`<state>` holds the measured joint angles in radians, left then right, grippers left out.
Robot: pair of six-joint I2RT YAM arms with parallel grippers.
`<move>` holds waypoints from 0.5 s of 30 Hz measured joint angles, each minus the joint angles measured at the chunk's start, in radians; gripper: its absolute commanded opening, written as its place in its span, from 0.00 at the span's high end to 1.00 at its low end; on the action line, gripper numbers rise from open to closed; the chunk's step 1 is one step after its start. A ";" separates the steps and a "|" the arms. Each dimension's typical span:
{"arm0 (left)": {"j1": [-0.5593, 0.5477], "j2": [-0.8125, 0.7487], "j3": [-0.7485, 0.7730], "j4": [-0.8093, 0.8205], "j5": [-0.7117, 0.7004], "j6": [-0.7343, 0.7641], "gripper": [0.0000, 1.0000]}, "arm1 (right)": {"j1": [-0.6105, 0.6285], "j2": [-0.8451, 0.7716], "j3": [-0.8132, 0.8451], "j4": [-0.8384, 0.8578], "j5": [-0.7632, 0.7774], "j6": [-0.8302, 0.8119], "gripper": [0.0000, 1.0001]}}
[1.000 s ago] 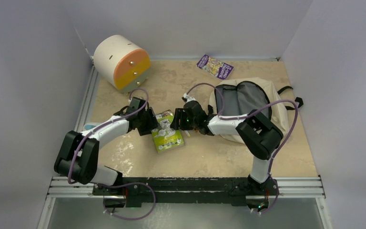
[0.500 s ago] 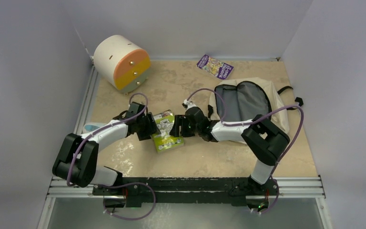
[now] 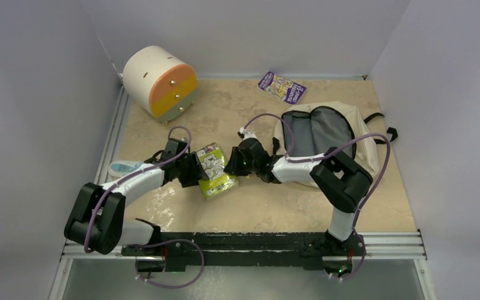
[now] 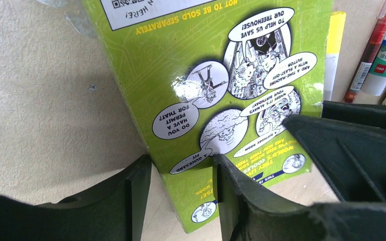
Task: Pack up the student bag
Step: Pick up the book from the center of the board.
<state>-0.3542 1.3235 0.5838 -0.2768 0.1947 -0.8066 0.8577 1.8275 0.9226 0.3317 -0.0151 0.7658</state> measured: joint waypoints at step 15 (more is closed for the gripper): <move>-0.002 -0.047 0.003 -0.033 0.023 -0.024 0.30 | -0.083 -0.026 -0.180 0.254 -0.158 0.156 1.00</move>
<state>-0.3557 1.2762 0.5865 -0.3096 0.2173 -0.8307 0.7746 1.8015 0.7425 0.5854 -0.1726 0.9218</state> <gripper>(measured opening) 0.663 0.060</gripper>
